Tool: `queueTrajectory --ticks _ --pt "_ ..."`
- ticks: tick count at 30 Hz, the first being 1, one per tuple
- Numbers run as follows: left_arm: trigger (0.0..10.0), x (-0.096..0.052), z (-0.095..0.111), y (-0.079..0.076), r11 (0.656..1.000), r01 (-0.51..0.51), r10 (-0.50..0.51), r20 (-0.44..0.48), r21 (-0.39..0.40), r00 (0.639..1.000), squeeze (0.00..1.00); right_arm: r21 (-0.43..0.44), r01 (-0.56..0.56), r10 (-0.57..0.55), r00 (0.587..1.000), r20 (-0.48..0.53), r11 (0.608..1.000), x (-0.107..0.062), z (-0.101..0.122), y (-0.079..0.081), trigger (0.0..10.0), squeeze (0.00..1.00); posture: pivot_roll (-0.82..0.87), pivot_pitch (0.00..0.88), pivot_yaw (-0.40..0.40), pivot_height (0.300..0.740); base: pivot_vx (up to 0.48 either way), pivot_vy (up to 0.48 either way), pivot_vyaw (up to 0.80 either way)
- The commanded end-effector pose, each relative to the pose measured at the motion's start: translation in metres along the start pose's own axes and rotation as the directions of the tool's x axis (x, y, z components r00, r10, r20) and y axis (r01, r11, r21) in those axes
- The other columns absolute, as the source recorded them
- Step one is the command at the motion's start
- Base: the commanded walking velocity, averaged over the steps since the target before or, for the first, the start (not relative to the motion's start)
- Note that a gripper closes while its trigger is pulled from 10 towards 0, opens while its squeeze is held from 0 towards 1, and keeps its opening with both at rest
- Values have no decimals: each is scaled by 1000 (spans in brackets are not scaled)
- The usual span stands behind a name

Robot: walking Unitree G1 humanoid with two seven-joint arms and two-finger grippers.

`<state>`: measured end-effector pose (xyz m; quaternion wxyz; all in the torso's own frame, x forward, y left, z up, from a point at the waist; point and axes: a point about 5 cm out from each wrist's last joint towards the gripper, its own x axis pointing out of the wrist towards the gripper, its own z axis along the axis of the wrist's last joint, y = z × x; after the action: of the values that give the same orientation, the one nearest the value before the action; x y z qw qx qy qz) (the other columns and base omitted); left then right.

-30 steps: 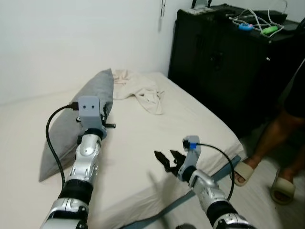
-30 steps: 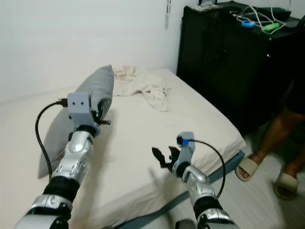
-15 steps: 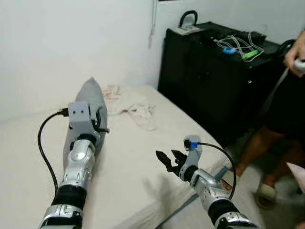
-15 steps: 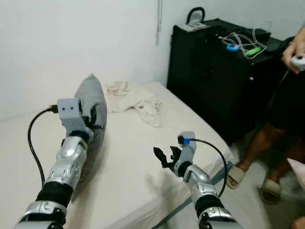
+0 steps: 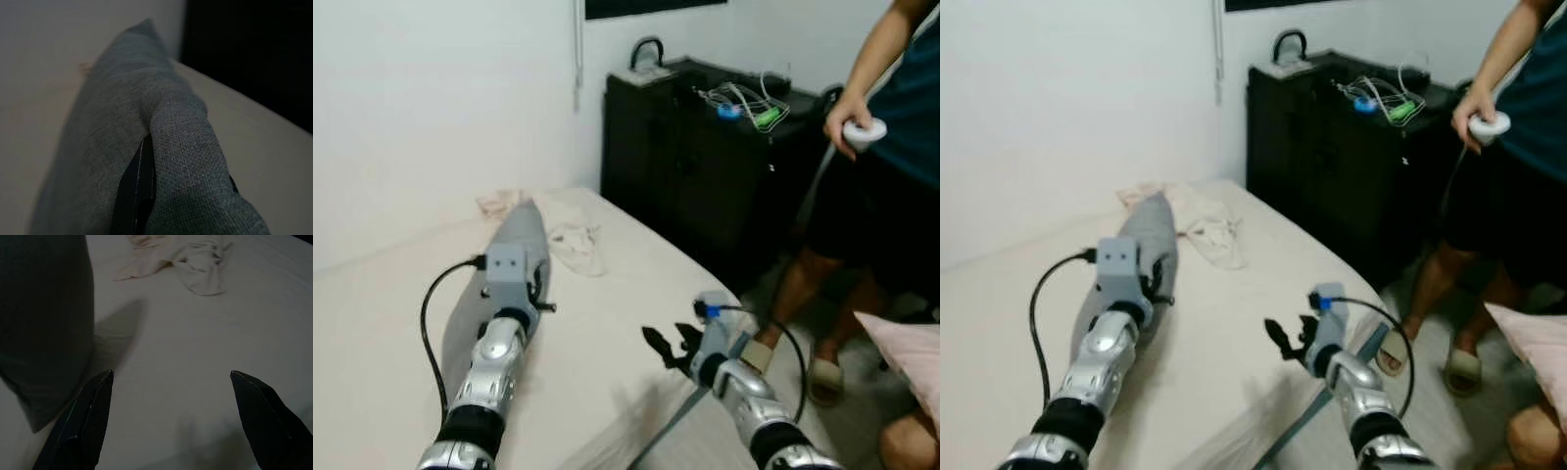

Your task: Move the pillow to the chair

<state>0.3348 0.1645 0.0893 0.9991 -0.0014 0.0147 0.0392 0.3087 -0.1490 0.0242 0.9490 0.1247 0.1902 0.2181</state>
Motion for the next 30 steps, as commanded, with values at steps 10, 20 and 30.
queueTrajectory --ticks 10,20,30 --pt "10000 -3 -10 33 991 -121 123 -40 51 992 0 -29 -36 35 999 -13 999 3 -3 7 10000 0 -21 0 -55 740 0 0 728" --pt "10000 -8 -22 15 996 -76 79 -72 45 994 0 -34 -41 40 999 -14 999 3 -4 8 10000 0 -22 0 -53 740 0 0 726" --pt "10000 -8 -22 11 998 -38 41 -71 45 997 0 -33 -48 47 999 -18 998 3 -6 10 10000 0 -21 0 -54 740 0 0 727"
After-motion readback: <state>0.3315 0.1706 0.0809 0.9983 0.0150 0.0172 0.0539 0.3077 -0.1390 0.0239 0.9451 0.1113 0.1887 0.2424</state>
